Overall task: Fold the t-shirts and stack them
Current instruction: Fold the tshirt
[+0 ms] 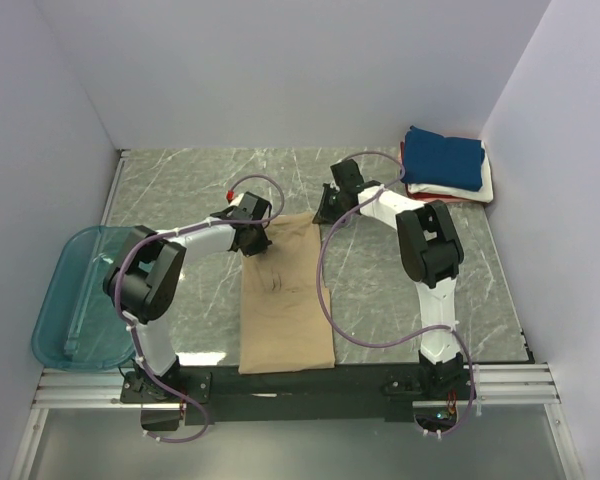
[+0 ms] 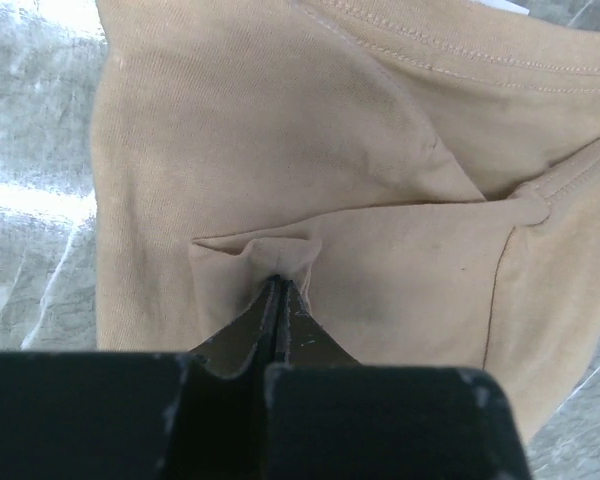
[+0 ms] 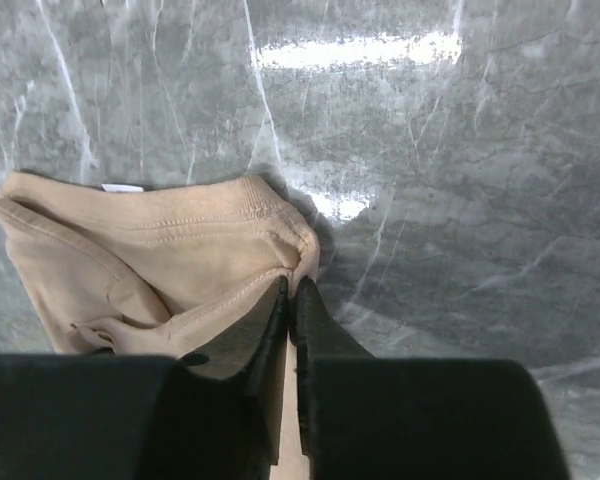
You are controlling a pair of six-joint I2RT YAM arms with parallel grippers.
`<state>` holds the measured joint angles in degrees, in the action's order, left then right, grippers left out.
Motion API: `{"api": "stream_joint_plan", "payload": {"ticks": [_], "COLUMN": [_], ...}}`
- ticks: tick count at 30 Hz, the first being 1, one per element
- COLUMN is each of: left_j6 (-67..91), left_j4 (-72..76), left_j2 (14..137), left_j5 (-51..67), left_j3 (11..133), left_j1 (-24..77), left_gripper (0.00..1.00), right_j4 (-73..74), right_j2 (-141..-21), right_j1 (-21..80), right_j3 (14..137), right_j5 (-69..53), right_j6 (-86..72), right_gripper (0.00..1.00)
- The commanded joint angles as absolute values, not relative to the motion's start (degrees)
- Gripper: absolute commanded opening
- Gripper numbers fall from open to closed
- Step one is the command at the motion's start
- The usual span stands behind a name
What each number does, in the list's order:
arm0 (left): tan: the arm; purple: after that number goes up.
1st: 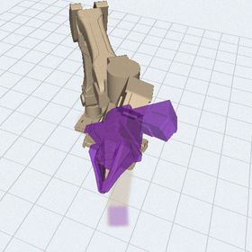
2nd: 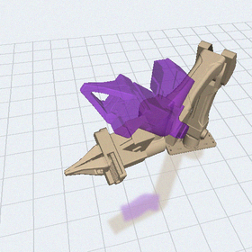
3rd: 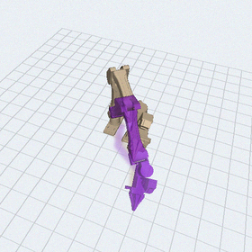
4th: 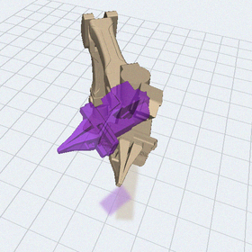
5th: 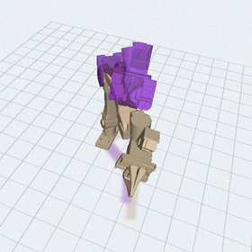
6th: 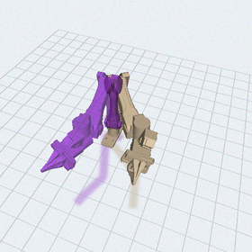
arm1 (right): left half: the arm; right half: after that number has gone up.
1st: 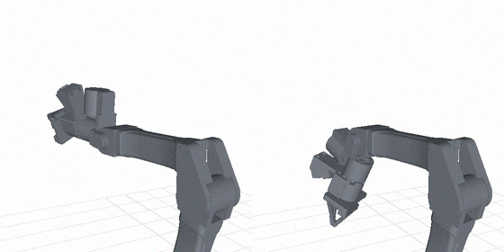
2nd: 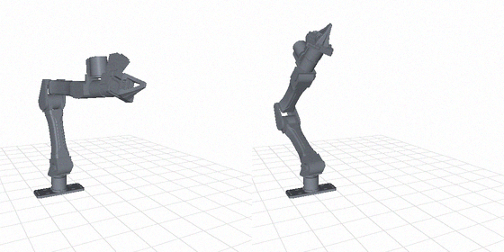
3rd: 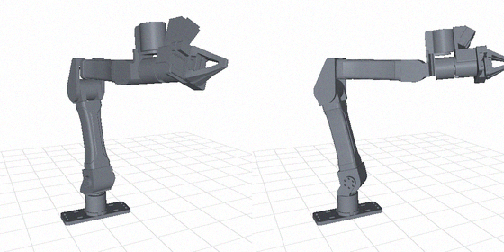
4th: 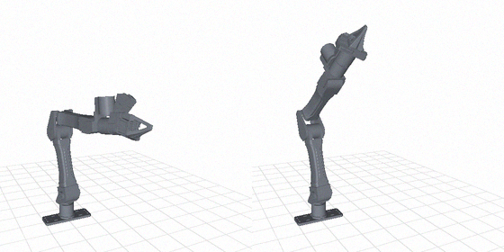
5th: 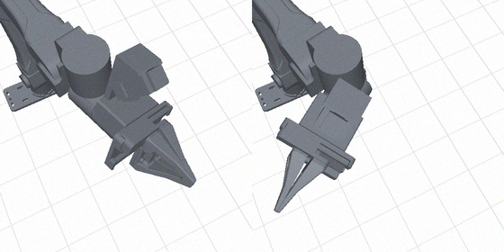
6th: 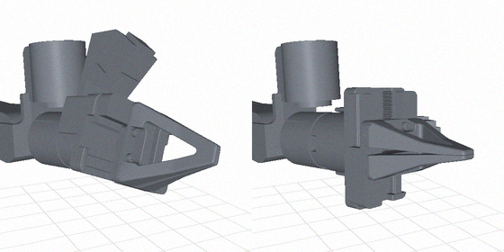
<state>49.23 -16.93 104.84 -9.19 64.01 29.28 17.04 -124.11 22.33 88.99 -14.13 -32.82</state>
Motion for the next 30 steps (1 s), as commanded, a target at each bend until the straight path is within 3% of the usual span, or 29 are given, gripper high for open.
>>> {"api": "stream_joint_plan", "payload": {"ticks": [1, 13, 15, 17, 21, 27, 30], "left_j6": [48.96, 49.04, 48.78, 48.43, 47.29, 45.70, 45.53], "left_j4": [-18.90, -19.78, -19.25, -18.99, -18.98, -18.90, -18.99], "left_j2": [106.61, 105.91, 105.47, 104.77, 104.06, 101.43, 99.50], "left_j5": [-12.04, -12.66, -12.22, -11.78, -11.42, -9.93, -9.49], "left_j3": [64.51, 63.90, 63.90, 64.16, 66.26, 69.43, 69.96], "left_j1": [28.83, 28.74, 28.74, 28.74, 28.65, 28.56, 28.56], "left_gripper": [0.01, 0.01, 0.01, 0.01, 0.01, 0.01, 0.01], "right_j4": [18.02, 18.28, 18.37, 18.02, 18.89, 19.95, 17.85], "right_j2": [-124.11, -122.96, -122.78, -122.09, -119.36, -110.49, -105.39], "right_j1": [21.97, 21.01, 20.92, 21.01, 20.92, 20.92, 21.18], "right_j3": [91.94, 92.72, 92.99, 93.08, 93.34, 87.73, 80.02], "right_j5": [-11.70, -7.90, -8.52, -9.49, -9.76, -6.33, -10.08], "right_j6": [-31.64, -29.71, -29.27, -29.00, -28.65, -30.84, -32.78], "right_gripper": [0.07, 0.04, 0.09, 0.22, 0.37, 0.34, 0.27]}}
